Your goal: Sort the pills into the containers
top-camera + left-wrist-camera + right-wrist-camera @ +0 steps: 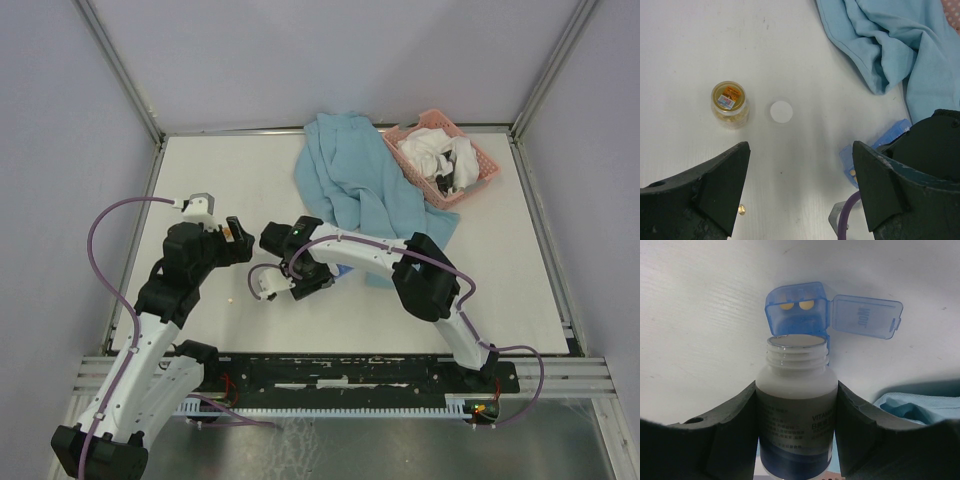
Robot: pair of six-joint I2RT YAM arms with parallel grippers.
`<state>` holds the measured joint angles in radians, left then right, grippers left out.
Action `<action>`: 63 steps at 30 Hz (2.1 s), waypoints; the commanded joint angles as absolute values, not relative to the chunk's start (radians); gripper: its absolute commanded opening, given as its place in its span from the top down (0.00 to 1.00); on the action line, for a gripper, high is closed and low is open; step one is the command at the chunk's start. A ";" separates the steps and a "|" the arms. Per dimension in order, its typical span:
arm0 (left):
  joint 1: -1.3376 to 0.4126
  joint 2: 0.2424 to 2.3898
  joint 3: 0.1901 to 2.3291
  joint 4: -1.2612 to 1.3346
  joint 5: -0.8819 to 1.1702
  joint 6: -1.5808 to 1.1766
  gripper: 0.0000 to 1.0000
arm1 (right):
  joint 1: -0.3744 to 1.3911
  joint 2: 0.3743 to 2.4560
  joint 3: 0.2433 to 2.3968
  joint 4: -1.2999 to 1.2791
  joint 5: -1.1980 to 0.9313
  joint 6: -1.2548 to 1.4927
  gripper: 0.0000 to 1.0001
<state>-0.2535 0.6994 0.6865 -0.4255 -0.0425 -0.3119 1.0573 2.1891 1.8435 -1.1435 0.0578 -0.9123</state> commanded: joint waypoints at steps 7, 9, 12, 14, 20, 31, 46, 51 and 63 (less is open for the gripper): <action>-0.248 0.655 0.691 -0.402 -0.062 -0.271 0.10 | 1.022 2.064 1.769 -1.074 -0.070 -0.928 0.90; -0.247 0.650 0.690 -0.401 -0.066 -0.272 0.10 | 1.011 2.045 1.750 -1.061 -0.102 -0.931 0.89; -0.248 0.643 0.688 -0.396 -0.069 -0.273 0.10 | 0.989 2.005 1.714 -1.034 -0.165 -0.940 0.89; -0.247 0.639 0.687 -0.392 -0.070 -0.272 0.10 | 0.971 1.970 1.682 -1.015 -0.222 -0.948 0.89; -0.245 0.640 0.683 -0.370 -0.038 -0.278 0.10 | 0.895 1.840 1.566 -0.940 -0.474 -0.929 0.89; -0.246 0.639 0.609 -0.182 0.209 -0.539 0.12 | 0.640 1.551 1.202 -0.427 -1.176 -0.660 0.89; -0.263 0.842 0.592 -0.085 0.037 -0.676 0.20 | 0.564 1.279 0.902 0.828 -0.964 0.641 0.88; -0.315 0.910 0.612 -0.060 -0.005 -0.638 0.28 | 0.507 1.218 0.798 1.092 -0.913 0.746 0.87; -0.567 1.290 0.842 -0.220 -0.437 -0.338 0.32 | 0.475 1.205 0.772 1.009 -1.018 0.634 0.87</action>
